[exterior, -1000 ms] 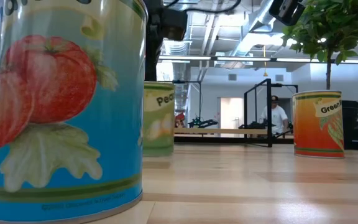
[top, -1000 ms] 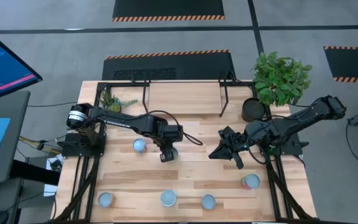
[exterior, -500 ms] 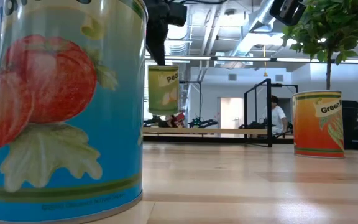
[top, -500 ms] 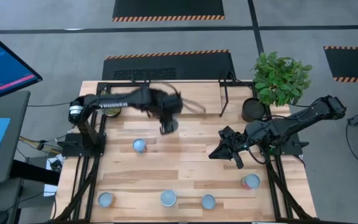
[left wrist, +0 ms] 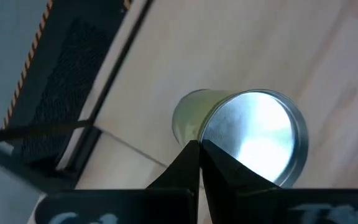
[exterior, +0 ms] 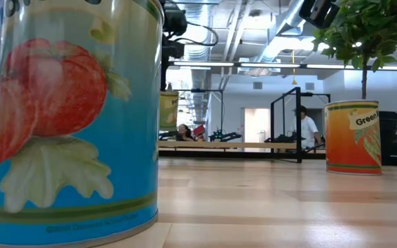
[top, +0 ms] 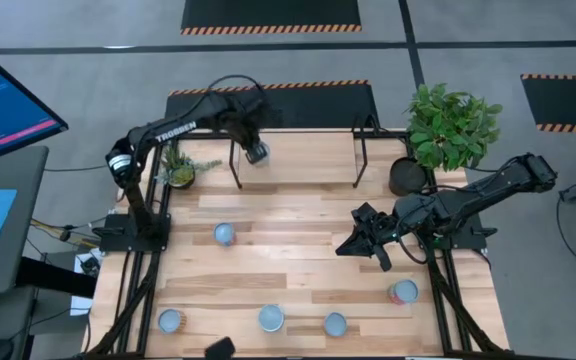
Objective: Pick and place cans onto a shelf
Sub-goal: Put the canned pears on the shelf
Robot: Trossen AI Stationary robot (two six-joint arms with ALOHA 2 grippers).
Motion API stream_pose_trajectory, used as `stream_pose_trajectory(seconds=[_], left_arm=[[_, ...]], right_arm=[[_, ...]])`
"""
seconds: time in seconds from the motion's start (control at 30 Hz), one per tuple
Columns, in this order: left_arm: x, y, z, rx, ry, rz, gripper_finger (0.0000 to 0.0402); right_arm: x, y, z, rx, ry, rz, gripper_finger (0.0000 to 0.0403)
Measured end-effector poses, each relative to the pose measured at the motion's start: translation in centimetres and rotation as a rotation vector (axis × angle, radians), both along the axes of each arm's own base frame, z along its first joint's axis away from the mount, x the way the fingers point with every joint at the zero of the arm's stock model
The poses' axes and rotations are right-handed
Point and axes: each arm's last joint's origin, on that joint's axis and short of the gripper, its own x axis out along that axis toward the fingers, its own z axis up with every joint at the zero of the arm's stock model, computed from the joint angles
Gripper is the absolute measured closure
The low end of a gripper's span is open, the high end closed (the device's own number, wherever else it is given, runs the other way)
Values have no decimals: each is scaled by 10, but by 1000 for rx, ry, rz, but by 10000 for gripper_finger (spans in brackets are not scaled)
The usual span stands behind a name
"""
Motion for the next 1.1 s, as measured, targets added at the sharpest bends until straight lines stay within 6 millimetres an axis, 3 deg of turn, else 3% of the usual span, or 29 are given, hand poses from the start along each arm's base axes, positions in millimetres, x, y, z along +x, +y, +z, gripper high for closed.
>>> stream_pose_trajectory(seconds=[0.27, 0.57, 1.1], left_arm=[[-9, 14, -3, -2, 14, -45, 401], [1, 17, -24, -75, 47, -81, 401], [1, 19, -24, -37, 66, -63, 387]], right_arm=[[0, 0, 0, -2, -1, 0, 370], [-1, 2, 0, -2, -3, 3, 370], [-3, 9, 0, -6, -4, 16, 370]])
